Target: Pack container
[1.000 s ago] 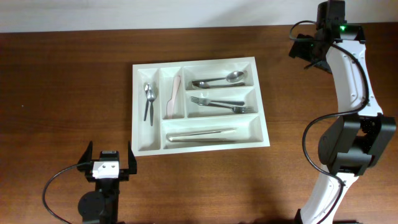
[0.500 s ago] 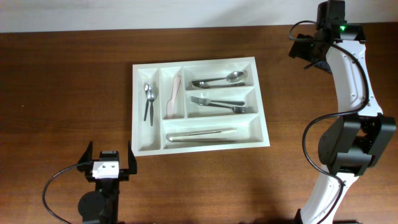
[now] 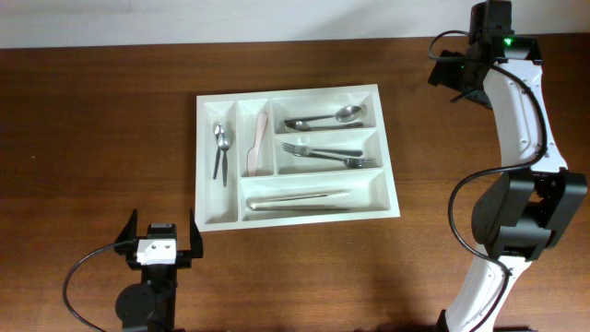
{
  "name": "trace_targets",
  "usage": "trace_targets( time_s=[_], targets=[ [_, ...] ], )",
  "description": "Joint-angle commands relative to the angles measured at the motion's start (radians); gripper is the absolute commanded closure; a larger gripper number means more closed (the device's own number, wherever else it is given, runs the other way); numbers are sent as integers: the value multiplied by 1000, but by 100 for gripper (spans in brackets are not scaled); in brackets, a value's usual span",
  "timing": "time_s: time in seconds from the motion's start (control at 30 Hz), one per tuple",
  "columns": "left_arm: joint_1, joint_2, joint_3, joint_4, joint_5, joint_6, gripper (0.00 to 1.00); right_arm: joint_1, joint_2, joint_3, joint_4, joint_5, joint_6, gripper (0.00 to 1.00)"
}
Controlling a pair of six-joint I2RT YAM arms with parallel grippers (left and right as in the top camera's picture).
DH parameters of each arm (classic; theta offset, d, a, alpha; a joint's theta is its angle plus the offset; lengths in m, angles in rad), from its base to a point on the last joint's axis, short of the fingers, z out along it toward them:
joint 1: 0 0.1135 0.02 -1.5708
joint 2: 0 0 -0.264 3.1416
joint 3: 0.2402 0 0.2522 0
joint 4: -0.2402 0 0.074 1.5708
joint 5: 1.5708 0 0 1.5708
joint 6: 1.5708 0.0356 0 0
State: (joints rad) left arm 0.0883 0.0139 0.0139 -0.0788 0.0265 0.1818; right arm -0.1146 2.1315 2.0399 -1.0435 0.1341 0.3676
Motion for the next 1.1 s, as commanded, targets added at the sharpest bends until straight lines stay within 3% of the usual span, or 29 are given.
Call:
trace_targets(
  time_s=[0.0, 0.4, 0.67, 0.77, 1.07],
  targets=[
    [6, -9, -6, -1, 14, -13, 1, 3, 9, -5, 3, 9, 11, 1],
    [6, -9, -6, -1, 14, -13, 1, 3, 0, -5, 2, 10, 11, 1],
    [6, -9, -6, -1, 13, -13, 1, 39, -251, -76, 67, 49, 10, 1],
    [6, -9, -6, -1, 14, -13, 1, 59, -398, -209, 184, 101, 8, 1],
    [6, -9, -6, -1, 14, -13, 1, 69, -927, -885, 591, 94, 7, 1]
  ],
)
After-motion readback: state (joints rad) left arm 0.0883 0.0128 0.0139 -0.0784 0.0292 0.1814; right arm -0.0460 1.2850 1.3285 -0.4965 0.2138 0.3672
